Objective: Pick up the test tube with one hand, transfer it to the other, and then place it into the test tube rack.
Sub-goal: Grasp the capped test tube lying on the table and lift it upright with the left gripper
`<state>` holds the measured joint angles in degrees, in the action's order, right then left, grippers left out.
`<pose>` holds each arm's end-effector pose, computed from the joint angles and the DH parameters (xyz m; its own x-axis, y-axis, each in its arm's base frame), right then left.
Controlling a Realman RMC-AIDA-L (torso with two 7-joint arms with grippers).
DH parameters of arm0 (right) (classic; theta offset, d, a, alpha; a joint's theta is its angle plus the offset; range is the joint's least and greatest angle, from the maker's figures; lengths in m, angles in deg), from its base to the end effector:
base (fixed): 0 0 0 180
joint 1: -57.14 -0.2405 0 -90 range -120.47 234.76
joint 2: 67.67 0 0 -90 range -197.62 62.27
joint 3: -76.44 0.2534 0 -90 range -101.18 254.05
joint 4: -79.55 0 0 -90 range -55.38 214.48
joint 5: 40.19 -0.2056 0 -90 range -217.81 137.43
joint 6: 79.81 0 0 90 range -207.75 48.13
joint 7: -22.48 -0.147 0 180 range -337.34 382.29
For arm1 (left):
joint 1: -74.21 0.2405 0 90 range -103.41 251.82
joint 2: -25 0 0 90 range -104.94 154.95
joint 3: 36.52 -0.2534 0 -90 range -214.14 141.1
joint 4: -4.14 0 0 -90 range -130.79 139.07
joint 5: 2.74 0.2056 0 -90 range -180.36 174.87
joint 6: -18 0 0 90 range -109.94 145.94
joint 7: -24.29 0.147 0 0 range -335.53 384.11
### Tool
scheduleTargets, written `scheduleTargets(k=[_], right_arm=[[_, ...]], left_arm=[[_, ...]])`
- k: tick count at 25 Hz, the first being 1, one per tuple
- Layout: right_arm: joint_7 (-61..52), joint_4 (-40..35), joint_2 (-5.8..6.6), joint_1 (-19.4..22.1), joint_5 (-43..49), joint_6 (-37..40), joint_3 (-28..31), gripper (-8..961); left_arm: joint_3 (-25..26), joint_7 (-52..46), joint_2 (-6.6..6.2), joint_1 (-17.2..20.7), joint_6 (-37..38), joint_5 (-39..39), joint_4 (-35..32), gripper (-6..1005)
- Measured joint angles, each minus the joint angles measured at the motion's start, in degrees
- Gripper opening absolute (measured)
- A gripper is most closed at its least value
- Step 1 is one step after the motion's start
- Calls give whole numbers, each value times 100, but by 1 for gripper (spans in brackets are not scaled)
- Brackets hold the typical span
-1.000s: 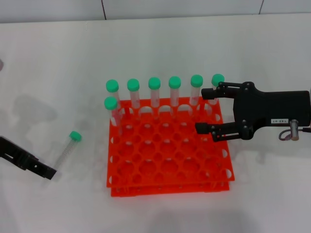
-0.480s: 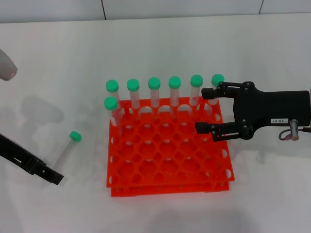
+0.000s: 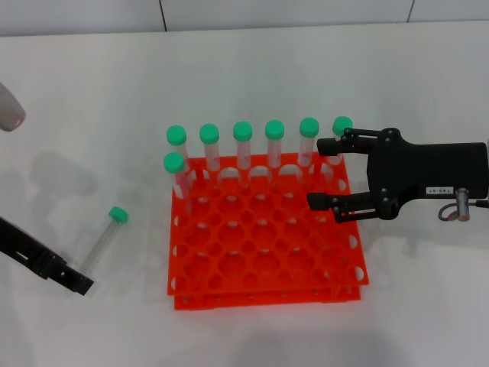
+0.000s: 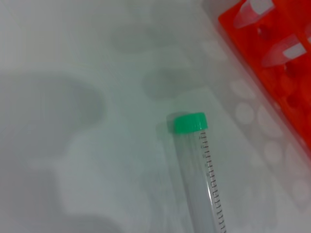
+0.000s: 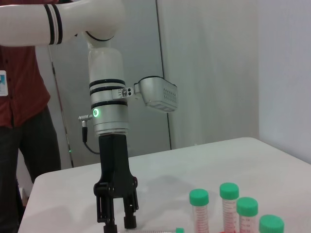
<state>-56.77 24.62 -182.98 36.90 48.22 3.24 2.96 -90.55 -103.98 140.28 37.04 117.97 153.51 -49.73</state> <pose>0.2103 0.3109 -0.0001 0.8600 -0.1036 -0.4996 -0.2114 -0.9635 -0.1642 -0.2800 0.3237 0.0343 0.5275 0.7926 -0.3059 0.7521 -0.6031 -0.2658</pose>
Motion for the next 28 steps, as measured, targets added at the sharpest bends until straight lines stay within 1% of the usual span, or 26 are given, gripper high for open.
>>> scheduleTargets(k=[13,28], right_arm=[[6,4,0,12,-15,0,0,839],[14,9,0,-6,-18,-1,25,839]], left_arm=[[-74,2,4,-37,-41,27,93,491],[-81,-14,6,-114,-164,160,175,481]])
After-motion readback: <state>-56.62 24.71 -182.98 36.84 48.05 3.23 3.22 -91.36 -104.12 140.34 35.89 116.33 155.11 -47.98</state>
